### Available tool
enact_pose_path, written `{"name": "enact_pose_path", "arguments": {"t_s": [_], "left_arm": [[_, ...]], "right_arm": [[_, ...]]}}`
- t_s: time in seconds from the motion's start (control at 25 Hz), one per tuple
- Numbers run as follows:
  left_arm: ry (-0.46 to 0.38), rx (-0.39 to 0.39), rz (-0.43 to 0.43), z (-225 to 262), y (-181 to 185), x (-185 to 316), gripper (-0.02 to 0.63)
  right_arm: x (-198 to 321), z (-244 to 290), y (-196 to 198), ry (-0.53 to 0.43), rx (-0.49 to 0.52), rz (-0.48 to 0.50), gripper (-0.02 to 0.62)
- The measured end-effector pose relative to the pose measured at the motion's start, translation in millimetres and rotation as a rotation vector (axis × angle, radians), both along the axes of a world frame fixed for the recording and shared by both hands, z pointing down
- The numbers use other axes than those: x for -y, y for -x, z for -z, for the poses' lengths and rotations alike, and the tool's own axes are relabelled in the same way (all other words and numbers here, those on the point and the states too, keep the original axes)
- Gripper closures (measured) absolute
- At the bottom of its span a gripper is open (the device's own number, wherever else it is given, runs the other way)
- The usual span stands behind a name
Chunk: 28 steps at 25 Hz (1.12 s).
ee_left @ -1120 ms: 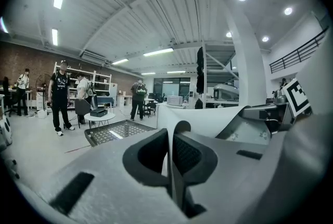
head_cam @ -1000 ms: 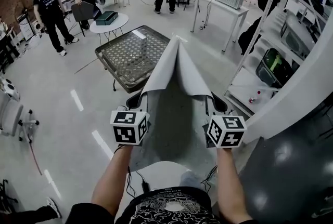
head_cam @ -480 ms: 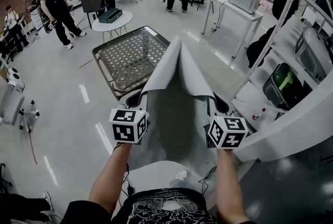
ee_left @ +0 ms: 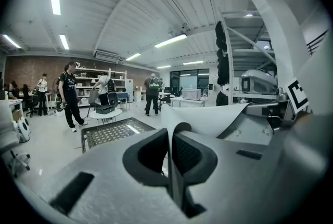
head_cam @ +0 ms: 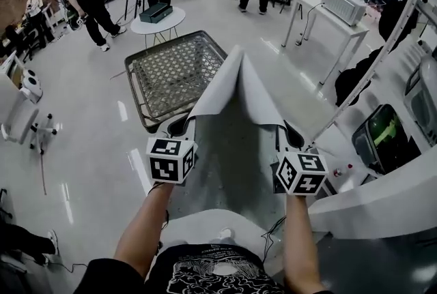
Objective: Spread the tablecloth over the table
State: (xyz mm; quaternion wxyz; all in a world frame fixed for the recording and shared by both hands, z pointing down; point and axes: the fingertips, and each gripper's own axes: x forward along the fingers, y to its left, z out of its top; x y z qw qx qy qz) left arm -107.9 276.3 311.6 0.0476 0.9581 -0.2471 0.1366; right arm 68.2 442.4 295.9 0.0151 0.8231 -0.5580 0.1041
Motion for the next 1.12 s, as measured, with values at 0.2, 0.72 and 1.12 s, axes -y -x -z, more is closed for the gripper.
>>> {"name": "enact_pose_path", "arguments": {"t_s": [0.2, 0.72, 1.12], "left_arm": [[-0.01, 0.003, 0.044, 1.7, -9.5, 8.2, 0.597], [-0.045, -0.001, 0.209, 6.7, 17.5, 54.1, 0.597], [-0.017, -0.017, 0.318, -8.5, 6.6, 144.6, 0.597]], "right_arm": [[12.6, -0.2, -22.6, -0.01, -0.001, 0.031, 0.589], [95.9, 6.5, -30.3, -0.019, -0.044, 0.203, 0.589], [212.5, 2.2, -47.9, 0.006, -0.072, 0.32, 0.589]]}}
